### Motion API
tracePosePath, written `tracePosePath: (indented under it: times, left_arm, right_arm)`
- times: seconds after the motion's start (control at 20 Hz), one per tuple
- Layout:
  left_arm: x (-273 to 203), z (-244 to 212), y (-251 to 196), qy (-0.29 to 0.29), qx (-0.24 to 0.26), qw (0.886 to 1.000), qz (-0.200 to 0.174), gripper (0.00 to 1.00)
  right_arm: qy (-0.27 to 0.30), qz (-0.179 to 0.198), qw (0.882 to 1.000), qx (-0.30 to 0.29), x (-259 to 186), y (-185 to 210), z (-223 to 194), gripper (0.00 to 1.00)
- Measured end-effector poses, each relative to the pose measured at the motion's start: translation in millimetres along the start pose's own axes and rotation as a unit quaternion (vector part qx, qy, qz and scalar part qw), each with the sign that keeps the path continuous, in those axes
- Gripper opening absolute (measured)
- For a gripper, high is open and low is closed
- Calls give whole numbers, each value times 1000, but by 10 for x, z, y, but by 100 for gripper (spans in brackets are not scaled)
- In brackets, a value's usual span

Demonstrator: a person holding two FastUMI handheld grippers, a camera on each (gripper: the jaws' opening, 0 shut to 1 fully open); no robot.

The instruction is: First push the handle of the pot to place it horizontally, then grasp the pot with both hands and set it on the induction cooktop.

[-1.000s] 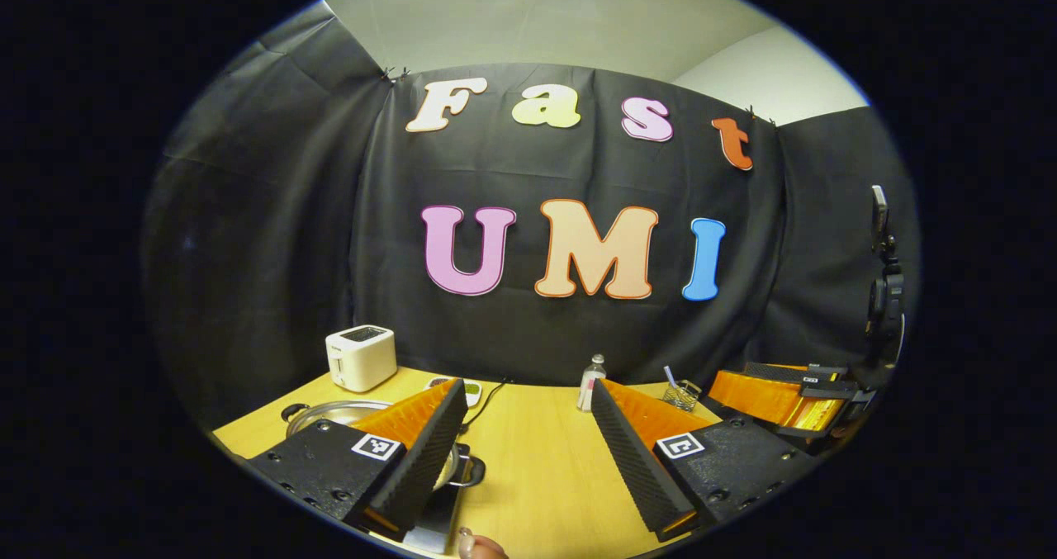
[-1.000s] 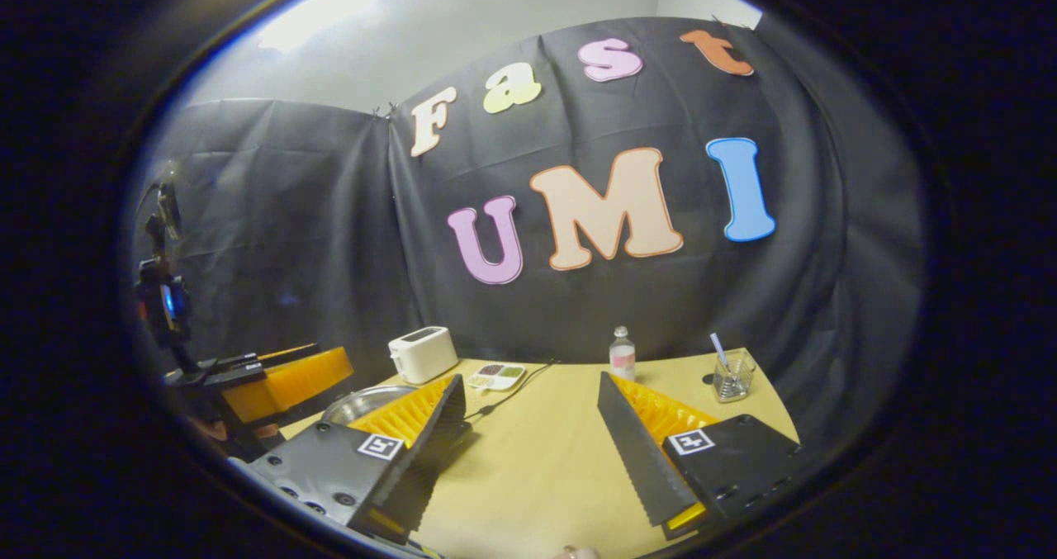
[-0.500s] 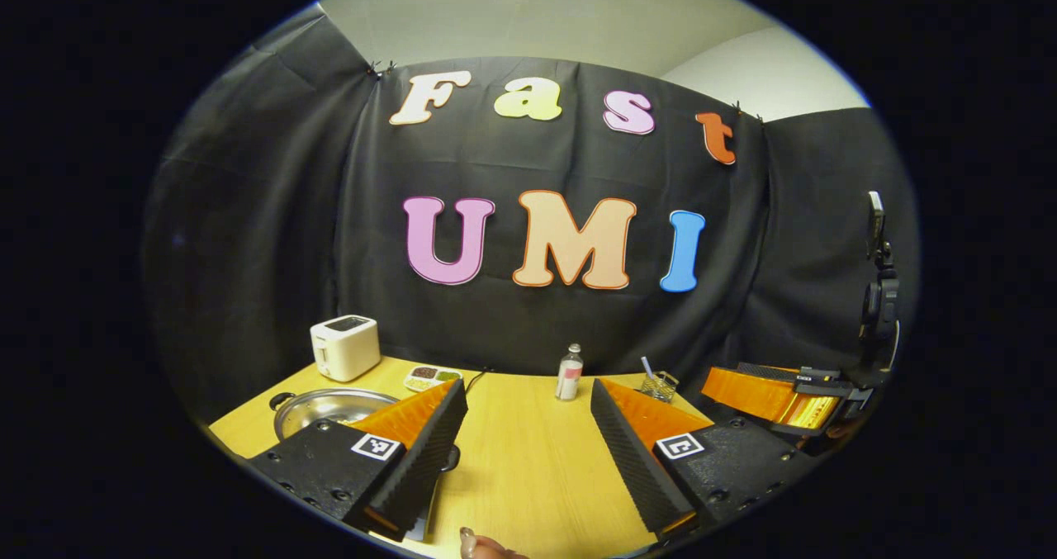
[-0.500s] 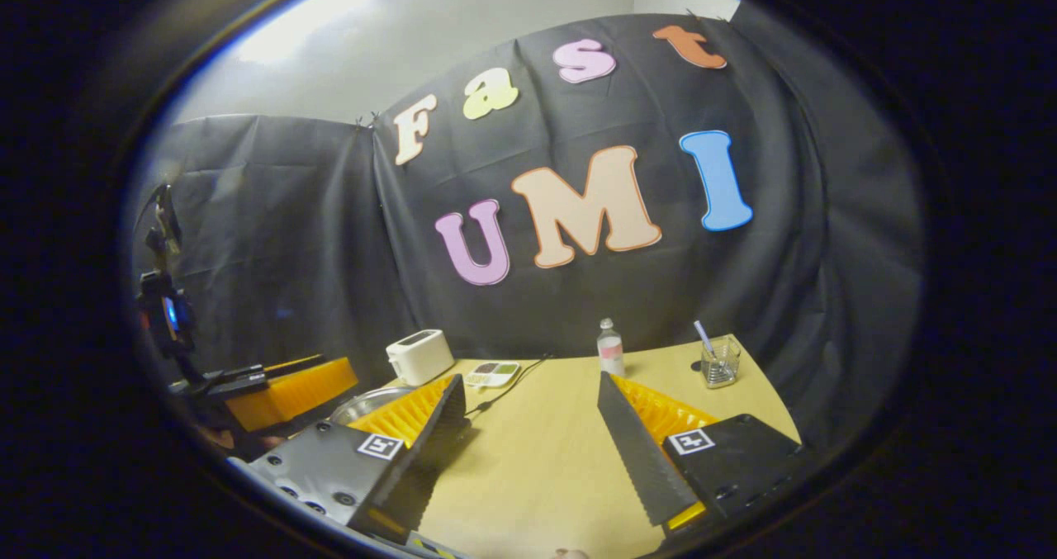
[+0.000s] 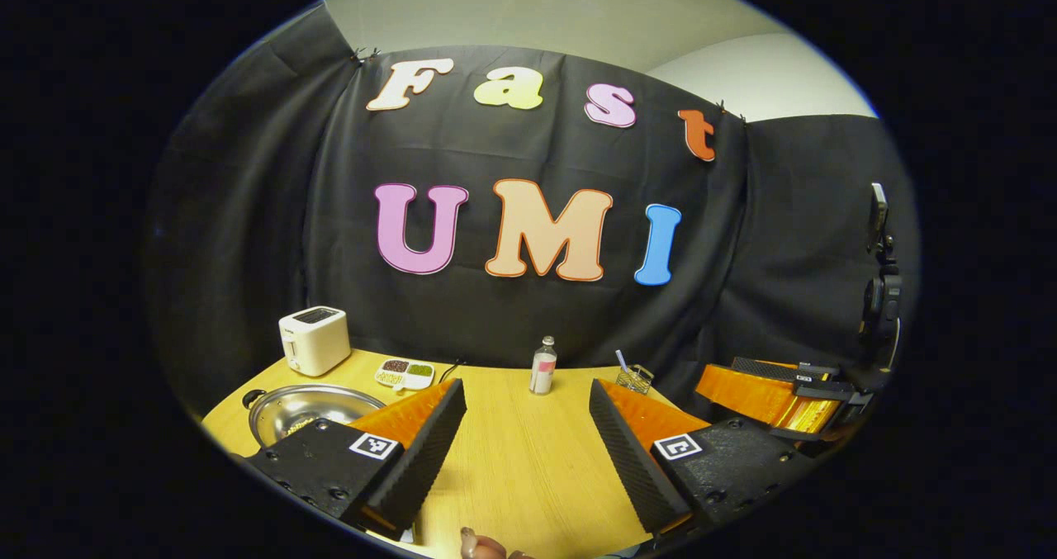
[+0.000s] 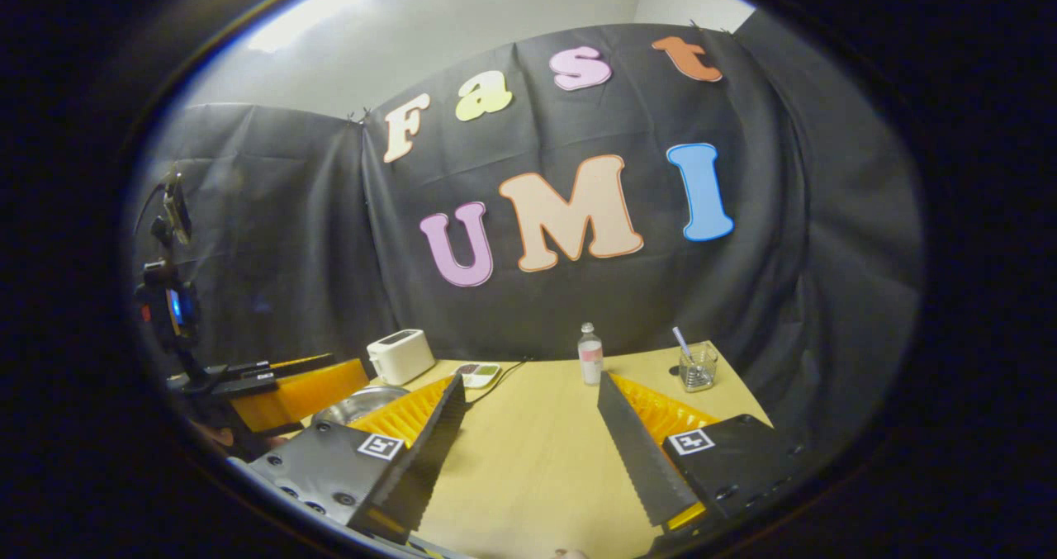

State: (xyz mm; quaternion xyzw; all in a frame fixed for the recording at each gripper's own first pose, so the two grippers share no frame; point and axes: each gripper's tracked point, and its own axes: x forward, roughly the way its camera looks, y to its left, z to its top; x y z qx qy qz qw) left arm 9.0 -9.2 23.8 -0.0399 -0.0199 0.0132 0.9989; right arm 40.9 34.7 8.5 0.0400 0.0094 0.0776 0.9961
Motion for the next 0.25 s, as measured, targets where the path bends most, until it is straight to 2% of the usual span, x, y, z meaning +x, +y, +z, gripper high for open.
tracePosePath:
  times: [0.15, 0.2, 0.25]
  left_arm:
    - [31, -15, -19, 1, -1, 1000, -8, 97]
    - [40, -15, -21, 2, 0, 1000, -9, 97]
    - [42, -6, -16, 2, 1, 1000, -10, 94]
  right_arm:
    - [1, -5, 1000, 3, 10, -13, 4, 94]
    - [1, -6, 1000, 2, 14, -9, 7, 100]
    - [1, -6, 1000, 2, 20, -11, 9, 100]
